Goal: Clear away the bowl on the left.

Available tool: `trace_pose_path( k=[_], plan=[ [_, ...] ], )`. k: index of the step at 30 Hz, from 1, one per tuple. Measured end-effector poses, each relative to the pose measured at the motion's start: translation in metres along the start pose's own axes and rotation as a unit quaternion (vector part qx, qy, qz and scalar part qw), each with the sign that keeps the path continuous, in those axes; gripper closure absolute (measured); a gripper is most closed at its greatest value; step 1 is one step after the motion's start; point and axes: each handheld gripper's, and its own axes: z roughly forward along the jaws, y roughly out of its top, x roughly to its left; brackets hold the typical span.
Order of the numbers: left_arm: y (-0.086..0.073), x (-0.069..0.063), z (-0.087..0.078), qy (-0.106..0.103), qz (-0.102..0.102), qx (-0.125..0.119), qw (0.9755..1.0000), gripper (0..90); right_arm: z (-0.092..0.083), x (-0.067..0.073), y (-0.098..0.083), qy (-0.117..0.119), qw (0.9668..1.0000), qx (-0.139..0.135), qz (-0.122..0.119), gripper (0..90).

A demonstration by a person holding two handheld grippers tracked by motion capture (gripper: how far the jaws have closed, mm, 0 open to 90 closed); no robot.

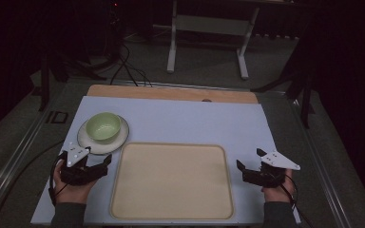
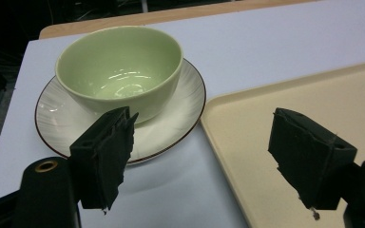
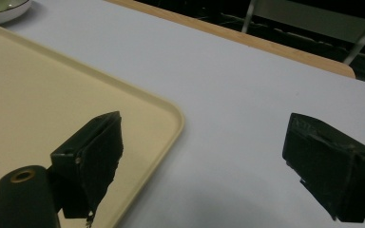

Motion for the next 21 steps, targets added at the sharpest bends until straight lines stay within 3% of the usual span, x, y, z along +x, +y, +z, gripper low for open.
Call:
trace_pose_path(
  k=[7,14,21],
  plan=[
    [0.0008,-0.0005,-0.0005,-0.005,0.003,-0.004,1.0000,27.6,-0.0001,0.0017,0.0003,-0.005,0.9999,0.004,-0.013,12.8],
    [0.0015,-0.0015,-0.0001,0.003,-0.013,-0.011,0.9998,30.2,0.0018,0.0034,0.0011,-0.001,0.9998,0.004,-0.018,12.8],
    [0.0032,-0.0076,-0.0010,0.011,-0.002,-0.010,0.9999,30.8,0.0008,0.0051,0.0018,0.001,0.9997,-0.003,-0.023,13.2]
  ],
)
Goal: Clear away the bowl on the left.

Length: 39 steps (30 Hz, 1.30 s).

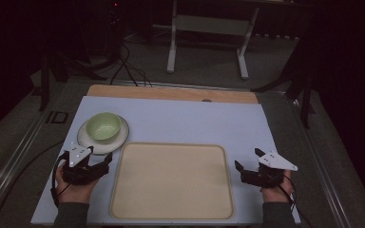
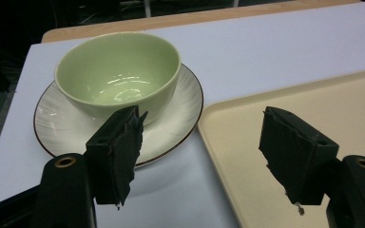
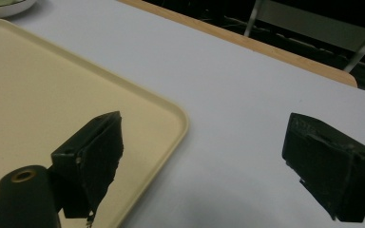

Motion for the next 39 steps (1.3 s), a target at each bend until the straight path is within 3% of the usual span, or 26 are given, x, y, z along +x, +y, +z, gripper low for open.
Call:
trace_pose_path(
  k=[6,14,21,34,39],
  plan=[
    [0.006,0.002,-0.004,-0.001,-0.002,-0.004,1.0000,30.9,0.002,0.001,0.001,0.002,1.0000,0.002,-0.006,13.2],
    [0.014,0.015,-0.002,-0.006,-0.016,-0.005,0.9998,31.2,0.001,0.002,0.001,0.003,1.0000,0.000,-0.008,13.5],
    [0.022,0.024,0.004,0.002,-0.032,-0.002,0.9995,30.0,0.001,0.003,0.001,0.003,0.9999,-0.002,-0.011,13.5],
    [0.035,0.034,0.015,0.016,-0.022,-0.011,0.9996,29.7,0.000,0.005,0.002,0.002,0.9999,-0.009,-0.014,13.5],
    [0.038,0.038,0.020,0.015,-0.033,-0.013,0.9993,29.7,0.000,0.005,0.002,0.003,0.9998,-0.010,-0.015,13.5]
  ],
)
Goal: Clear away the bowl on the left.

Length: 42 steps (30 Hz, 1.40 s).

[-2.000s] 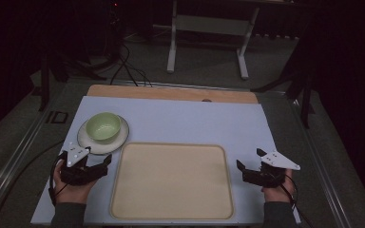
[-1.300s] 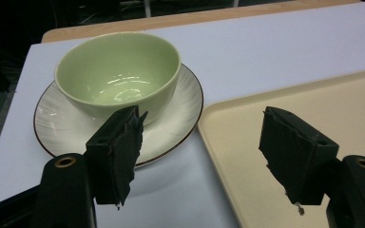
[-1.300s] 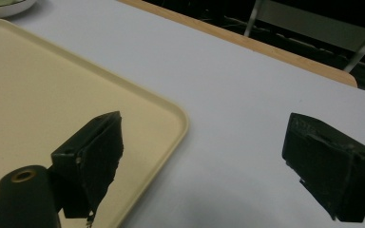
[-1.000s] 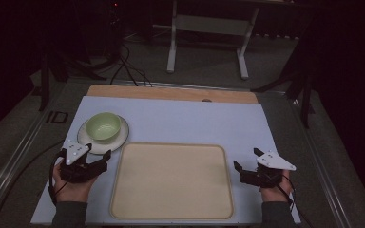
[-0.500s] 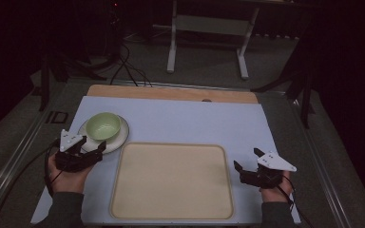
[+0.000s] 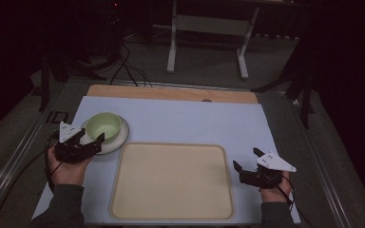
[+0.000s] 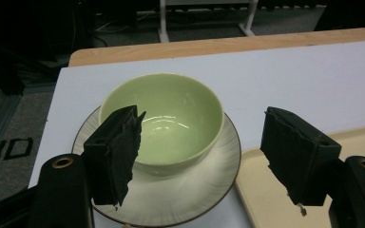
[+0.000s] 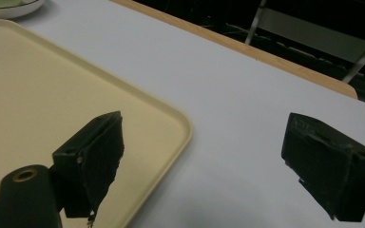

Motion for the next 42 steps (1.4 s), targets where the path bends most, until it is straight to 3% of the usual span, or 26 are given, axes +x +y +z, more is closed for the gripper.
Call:
trace_pose_path(
  k=[17,30,42],
  plan=[
    [0.002,0.013,0.021,0.012,-0.011,0.011,0.9998,29.7,-0.002,0.001,0.002,0.007,0.9999,-0.012,-0.003,13.5],
    [0.003,0.025,0.037,0.018,-0.051,0.023,0.9983,29.9,-0.003,0.001,0.002,0.016,0.9996,-0.022,0.003,13.5],
    [-0.001,0.034,0.054,0.038,-0.063,0.052,0.9960,29.5,-0.004,0.000,0.002,0.022,0.9993,-0.028,0.011,13.5]
  ],
)
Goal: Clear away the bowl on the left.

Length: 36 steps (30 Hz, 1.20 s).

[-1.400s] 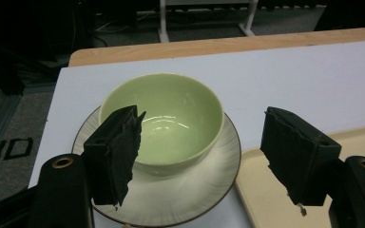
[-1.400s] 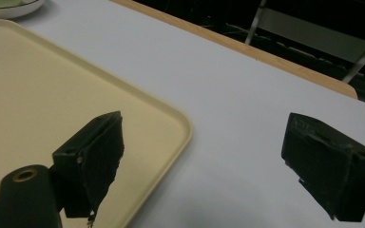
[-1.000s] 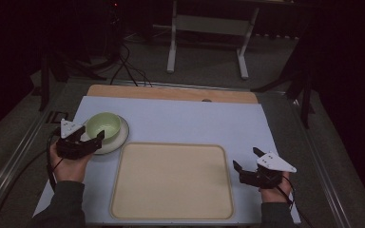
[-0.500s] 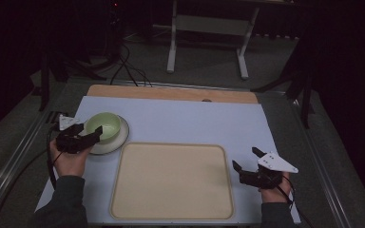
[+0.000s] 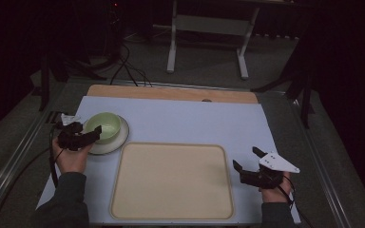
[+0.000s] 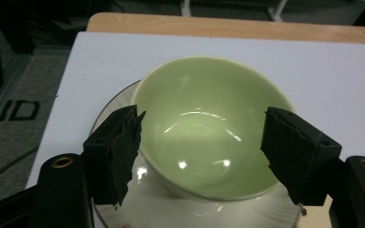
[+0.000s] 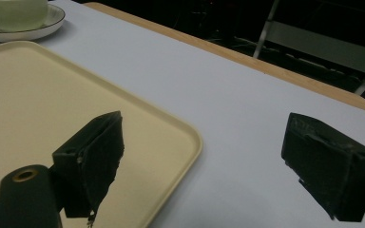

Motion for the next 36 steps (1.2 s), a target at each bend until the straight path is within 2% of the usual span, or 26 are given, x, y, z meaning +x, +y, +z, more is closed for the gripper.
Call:
trace_pose_path(
  k=[3,6,14,20,24,25,29,30,36],
  plan=[
    [0.000,0.003,0.003,0.006,-0.011,0.003,0.9999,29.5,0.000,0.000,0.000,0.000,1.0000,0.000,0.002,13.5],
    [0.000,0.003,0.004,0.007,-0.011,0.004,0.9999,29.5,0.000,-0.001,0.000,0.001,1.0000,-0.001,0.003,13.5],
    [-0.002,0.005,0.016,0.023,-0.017,0.027,0.9992,29.4,0.000,-0.001,0.000,0.000,1.0000,-0.001,0.003,13.5],
    [-0.003,0.008,0.025,0.028,-0.032,0.043,0.9982,28.2,0.000,-0.001,0.000,0.000,1.0000,-0.002,0.003,13.5],
    [-0.005,0.007,0.030,0.023,-0.038,0.058,0.9973,33.8,0.000,0.000,0.000,0.000,1.0000,-0.001,0.002,13.5],
    [-0.005,0.008,0.032,0.023,-0.044,0.063,0.9968,33.8,0.000,0.000,0.000,0.000,1.0000,-0.001,0.002,13.5],
    [-0.006,0.009,0.036,0.018,-0.058,0.079,0.9950,43.1,-0.001,-0.001,0.000,0.001,1.0000,-0.002,0.002,13.5],
    [-0.006,0.011,0.038,0.019,-0.069,0.087,0.9937,46.2,0.000,-0.001,0.000,0.001,1.0000,-0.002,0.002,13.5],
    [-0.008,0.019,0.042,-0.002,-0.087,0.101,0.9911,55.4,0.000,0.000,0.000,0.002,1.0000,-0.001,0.001,13.5]
  ],
)
